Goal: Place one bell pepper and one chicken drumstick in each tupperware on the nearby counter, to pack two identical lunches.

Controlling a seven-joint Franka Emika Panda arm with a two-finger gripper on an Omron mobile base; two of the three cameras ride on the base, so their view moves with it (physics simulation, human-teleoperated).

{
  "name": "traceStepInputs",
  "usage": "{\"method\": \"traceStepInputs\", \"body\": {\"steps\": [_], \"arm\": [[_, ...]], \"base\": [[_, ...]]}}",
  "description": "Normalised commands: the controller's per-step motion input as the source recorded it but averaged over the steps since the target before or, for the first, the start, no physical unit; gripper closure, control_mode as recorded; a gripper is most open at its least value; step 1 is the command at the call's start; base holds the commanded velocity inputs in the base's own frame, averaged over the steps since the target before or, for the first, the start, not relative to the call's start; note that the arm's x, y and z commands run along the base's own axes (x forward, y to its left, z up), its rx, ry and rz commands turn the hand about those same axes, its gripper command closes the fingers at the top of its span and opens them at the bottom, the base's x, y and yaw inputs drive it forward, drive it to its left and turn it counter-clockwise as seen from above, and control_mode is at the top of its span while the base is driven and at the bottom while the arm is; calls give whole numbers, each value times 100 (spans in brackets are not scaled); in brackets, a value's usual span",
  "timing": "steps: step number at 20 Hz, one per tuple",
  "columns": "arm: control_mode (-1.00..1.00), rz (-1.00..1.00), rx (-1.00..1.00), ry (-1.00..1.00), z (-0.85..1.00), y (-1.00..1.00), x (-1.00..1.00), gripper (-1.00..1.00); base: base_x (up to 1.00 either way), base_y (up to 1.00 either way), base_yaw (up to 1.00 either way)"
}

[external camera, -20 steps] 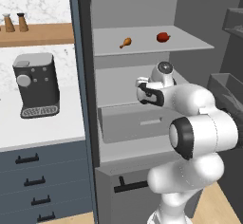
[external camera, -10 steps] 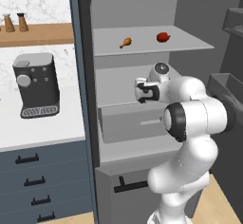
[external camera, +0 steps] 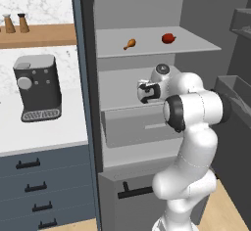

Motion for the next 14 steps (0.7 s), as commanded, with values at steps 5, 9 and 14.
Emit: {"method": "traceStepInputs", "body": {"steps": [5, 9, 14], "arm": [[-100, -2, 0, 3, -25, -2, 40, -100], [-100, -2, 0, 1, -25, -4, 44, -100], [-100, -2, 0, 2, -28, -3, 39, -100]], "base": [[0, 0, 0], [0, 0, 0], [0, 0, 0]]}}
